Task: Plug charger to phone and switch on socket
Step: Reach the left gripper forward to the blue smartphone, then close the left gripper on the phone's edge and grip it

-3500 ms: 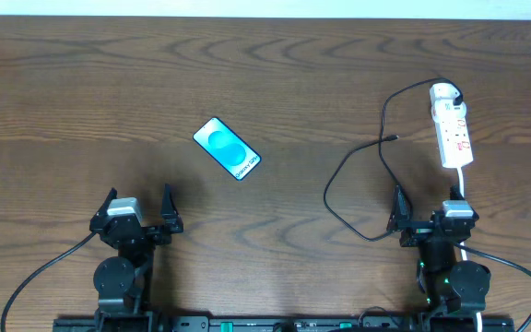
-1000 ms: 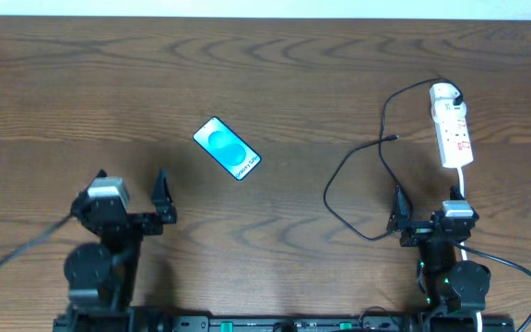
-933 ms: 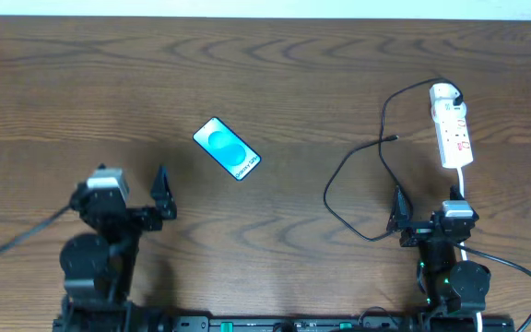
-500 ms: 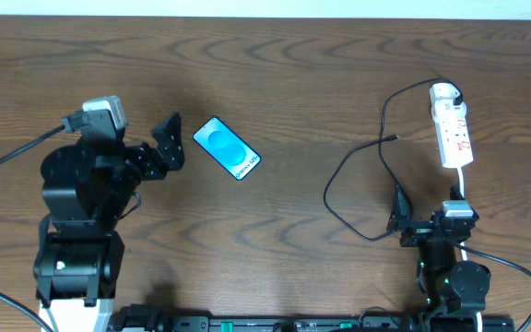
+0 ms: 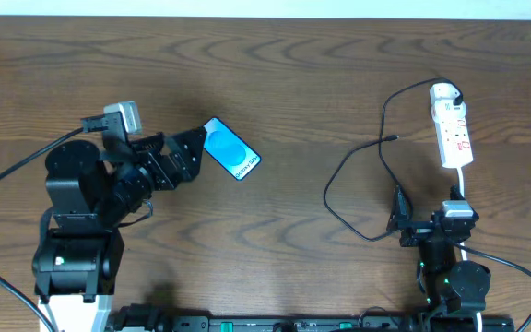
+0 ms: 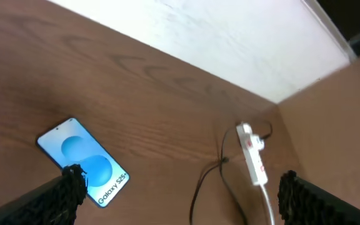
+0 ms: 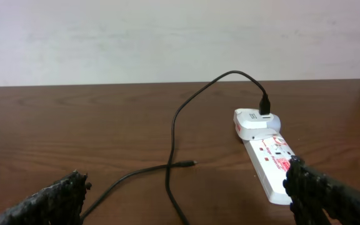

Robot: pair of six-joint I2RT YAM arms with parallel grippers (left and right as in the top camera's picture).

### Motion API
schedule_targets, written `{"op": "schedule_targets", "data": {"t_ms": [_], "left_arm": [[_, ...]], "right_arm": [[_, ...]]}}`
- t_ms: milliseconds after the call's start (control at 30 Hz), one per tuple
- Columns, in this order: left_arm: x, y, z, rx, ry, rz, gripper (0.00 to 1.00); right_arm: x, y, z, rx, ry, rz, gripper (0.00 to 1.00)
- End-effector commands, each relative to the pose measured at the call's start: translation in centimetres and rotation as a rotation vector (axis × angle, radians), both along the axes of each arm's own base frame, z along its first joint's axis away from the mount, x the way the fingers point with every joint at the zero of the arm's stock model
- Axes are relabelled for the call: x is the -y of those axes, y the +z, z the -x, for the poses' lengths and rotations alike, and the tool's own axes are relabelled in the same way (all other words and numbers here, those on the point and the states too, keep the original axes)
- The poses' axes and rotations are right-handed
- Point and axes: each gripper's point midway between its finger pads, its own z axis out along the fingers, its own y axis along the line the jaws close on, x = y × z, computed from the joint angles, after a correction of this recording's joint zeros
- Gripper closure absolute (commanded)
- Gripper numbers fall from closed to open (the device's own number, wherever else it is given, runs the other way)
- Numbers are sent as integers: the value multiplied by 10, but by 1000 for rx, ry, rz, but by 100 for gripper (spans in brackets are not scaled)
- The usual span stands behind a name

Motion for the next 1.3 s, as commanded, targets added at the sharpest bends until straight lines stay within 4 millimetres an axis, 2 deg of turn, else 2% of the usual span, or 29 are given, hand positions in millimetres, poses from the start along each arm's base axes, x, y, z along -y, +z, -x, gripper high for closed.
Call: {"op": "schedule_targets", "data": {"t_ms": [0,100,267,300,367,467,567,600,667,767,833,1000,1267], "left_arm": [[-19,25,-18,-30,169,29,0],[-27,29,-37,-108,268,-64,0],[-15,18,-75,-242,343,-167,0],[-8,7,-87,-292,354,-189,0],[-2,-5,-96,-333,359,-194,0],[2,-39,-113,-435,431,-182,0],[1,-80,-125,-544,502,-182,0],[2,-105,-131,-598,527,-193,0],[1,-129,-135,-652,550,-209,0],[3,-183,-140,-762,559,-263,0],[4,-207,-140,-813,567,-275,0],[22,-245,-134,-914,518,-258,0],[46,-278,-124,-968,500,-294,0]], "right_arm": [[-1,0,0,0,3,12,1],[-1,0,0,0,3,12,1],[-1,0,0,0,3,12,1],[-1,0,0,0,3,12,1],[-1,0,0,0,3,12,1],[-1,0,0,0,3,12,1],[-1,0,0,0,3,12,1],[-1,0,0,0,3,12,1],[-1,0,0,0,3,12,1],[-1,0,0,0,3,12,1],[-1,0,0,0,3,12,1],[-1,0,0,0,3,12,1],[-1,0,0,0,3,12,1]]}}
